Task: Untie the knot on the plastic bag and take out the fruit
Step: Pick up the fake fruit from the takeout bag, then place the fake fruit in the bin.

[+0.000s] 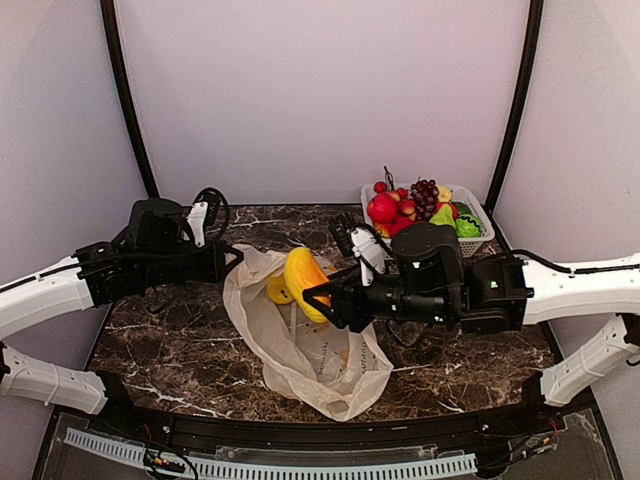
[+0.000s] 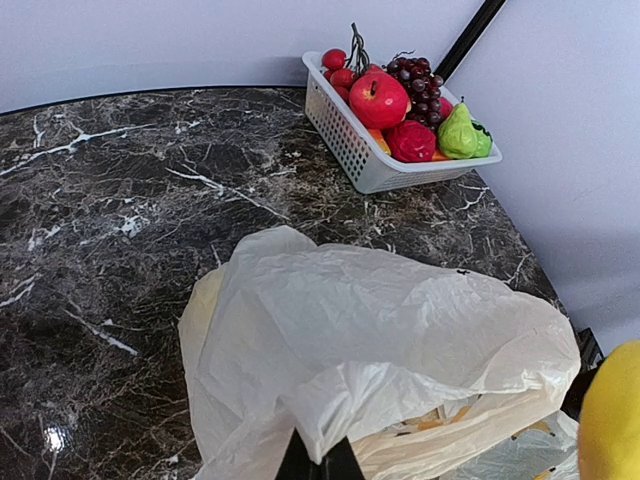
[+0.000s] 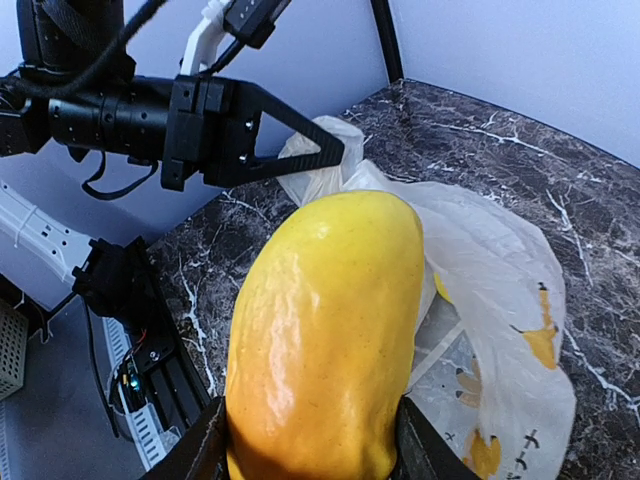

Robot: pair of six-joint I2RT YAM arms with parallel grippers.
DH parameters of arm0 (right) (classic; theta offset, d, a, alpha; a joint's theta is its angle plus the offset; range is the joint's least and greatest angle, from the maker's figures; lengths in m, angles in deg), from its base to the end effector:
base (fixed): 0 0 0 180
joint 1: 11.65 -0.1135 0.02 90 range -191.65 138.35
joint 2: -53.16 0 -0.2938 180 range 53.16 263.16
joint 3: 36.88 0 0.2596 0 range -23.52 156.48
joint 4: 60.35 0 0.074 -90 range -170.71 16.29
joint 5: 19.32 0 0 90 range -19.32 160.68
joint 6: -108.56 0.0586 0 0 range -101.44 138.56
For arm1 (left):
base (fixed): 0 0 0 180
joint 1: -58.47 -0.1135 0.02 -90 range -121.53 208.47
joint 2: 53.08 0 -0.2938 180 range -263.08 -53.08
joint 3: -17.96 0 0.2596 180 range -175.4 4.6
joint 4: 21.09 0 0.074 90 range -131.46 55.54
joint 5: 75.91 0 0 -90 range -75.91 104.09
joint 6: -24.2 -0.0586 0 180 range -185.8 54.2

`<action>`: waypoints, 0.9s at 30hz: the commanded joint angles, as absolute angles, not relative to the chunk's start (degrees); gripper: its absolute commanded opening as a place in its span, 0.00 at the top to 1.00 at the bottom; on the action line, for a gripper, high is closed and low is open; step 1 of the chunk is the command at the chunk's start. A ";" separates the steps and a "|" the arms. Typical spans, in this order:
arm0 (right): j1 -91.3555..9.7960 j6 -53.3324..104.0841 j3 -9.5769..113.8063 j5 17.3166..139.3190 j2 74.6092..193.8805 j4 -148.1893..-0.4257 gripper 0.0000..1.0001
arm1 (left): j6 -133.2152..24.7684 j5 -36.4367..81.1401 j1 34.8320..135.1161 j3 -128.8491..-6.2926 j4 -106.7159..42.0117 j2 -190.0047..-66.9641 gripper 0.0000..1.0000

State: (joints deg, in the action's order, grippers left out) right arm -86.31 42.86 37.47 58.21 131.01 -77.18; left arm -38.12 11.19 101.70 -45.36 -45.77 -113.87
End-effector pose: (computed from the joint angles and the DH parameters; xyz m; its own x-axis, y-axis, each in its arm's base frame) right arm 0.1022 0.3249 0.3393 -0.4492 -0.1187 -0.8855 -0.7716 0.5513 0.3175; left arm 0.1905 -0.1750 0.3314 -0.5452 -0.1243 -0.8291 0.4479 0.7928 -0.4134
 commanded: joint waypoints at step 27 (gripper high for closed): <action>-42.25 33.87 55.10 64.31 133.86 -103.01 0.70 | -56.73 39.78 85.70 -49.32 -41.31 -116.16 0.99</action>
